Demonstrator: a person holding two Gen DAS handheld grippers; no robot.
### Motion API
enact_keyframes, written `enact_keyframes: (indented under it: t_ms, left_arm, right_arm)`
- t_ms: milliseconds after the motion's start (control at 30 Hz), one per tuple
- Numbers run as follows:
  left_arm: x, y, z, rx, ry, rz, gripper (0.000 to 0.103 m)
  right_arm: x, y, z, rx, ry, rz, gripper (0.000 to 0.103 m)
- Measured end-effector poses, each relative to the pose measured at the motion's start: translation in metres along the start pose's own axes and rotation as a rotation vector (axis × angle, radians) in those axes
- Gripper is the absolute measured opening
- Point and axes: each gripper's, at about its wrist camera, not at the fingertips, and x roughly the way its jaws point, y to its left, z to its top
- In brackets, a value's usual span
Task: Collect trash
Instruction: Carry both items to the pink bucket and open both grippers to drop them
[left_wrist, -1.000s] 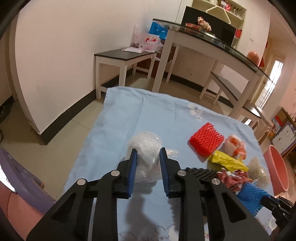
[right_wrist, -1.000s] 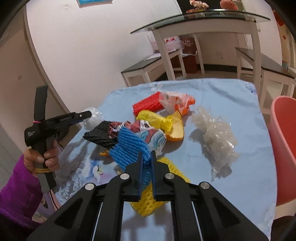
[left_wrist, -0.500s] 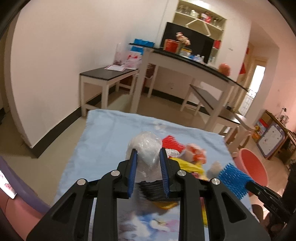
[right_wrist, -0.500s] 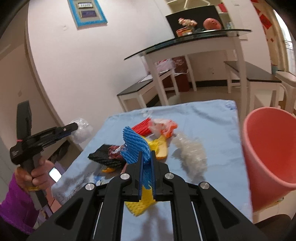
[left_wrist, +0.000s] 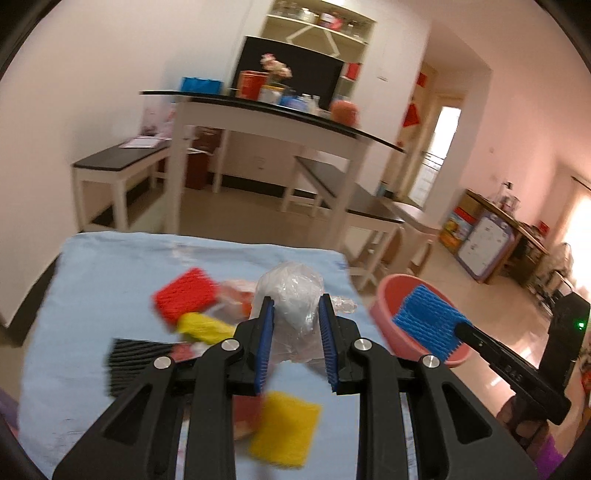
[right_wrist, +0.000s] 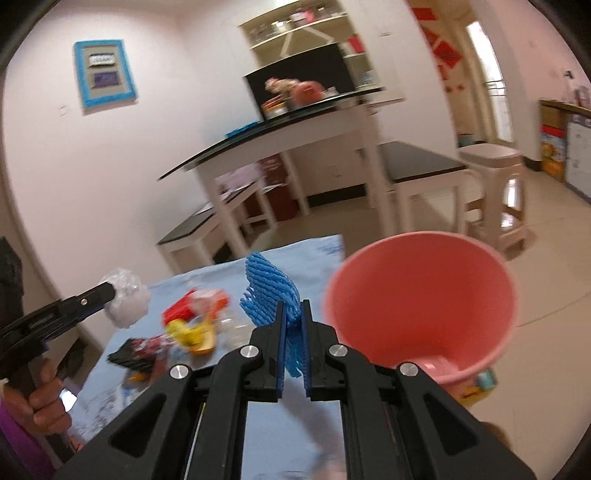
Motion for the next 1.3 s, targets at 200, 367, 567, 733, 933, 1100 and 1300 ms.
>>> enact_keyframes:
  t_ms: [200, 367, 567, 733, 933, 1100, 1300]
  left_arm:
    - [0.032, -0.053, -0.002, 0.063, 0.033, -0.096, 0.025]
    - [0.064, -0.089, -0.006, 0.103, 0.079, -0.167, 0.025]
    - [0.093, -0.120, -0.015, 0.145, 0.121, -0.208, 0.025]
    - [0.114, -0.137, -0.025, 0.156, 0.150, -0.241, 0.025]
    - [0.125, -0.147, -0.034, 0.168, 0.175, -0.260, 0.029]
    - [0.130, -0.149, -0.037, 0.190, 0.181, -0.242, 0.041]
    - [0.129, -0.149, -0.040, 0.180, 0.191, -0.252, 0.050]
  right_arm:
    - [-0.016, -0.041, 0.005, 0.031, -0.036, -0.120, 0.007]
    - [-0.018, -0.065, 0.003, 0.050, -0.038, -0.181, 0.007]
    - [-0.013, -0.079, 0.002, 0.062, -0.026, -0.215, 0.007]
    - [-0.008, -0.085, 0.001, 0.064, -0.009, -0.234, 0.007]
    - [-0.002, -0.090, 0.000, 0.075, 0.000, -0.252, 0.008]
    - [0.002, -0.093, 0.001, 0.086, 0.003, -0.260, 0.010]
    - [0.007, -0.098, 0.001, 0.098, 0.006, -0.273, 0.026]
